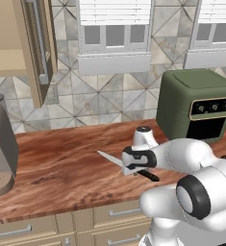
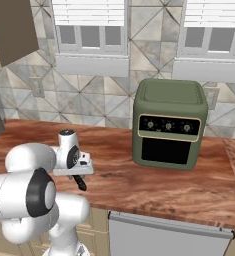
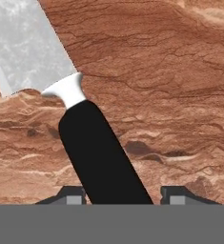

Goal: Move the cutting board and knife to the sink. Then move spray from the cabinet to the counter.

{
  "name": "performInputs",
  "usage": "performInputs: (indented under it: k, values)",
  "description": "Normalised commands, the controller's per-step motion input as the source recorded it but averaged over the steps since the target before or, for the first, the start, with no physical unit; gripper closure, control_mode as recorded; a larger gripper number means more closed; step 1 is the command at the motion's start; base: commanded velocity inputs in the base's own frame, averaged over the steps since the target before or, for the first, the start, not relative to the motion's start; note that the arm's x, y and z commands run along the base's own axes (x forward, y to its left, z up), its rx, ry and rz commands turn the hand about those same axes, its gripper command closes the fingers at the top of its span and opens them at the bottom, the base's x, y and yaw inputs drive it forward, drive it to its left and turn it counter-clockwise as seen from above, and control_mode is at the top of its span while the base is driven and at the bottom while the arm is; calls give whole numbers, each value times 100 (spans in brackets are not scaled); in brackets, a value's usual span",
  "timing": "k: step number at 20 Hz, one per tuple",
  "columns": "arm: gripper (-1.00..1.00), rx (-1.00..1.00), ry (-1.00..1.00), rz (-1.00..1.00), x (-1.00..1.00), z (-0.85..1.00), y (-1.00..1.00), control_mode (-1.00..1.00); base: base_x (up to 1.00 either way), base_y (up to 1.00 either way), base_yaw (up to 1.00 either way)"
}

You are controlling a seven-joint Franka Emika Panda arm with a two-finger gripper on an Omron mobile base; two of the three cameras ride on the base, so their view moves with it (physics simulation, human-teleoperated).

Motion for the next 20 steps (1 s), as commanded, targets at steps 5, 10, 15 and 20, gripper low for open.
performInputs:
  k: [5,10,15,20]
  values:
    - [100,0,-2,0,0,0,-1,-100,0,0,0]
    - [100,0,-18,0,-16,15,-6,-100,0,0,0]
    - [100,0,-12,1,-21,46,-3,-100,0,0,0]
    - [100,1,-2,5,-20,82,-17,-100,0,0,0]
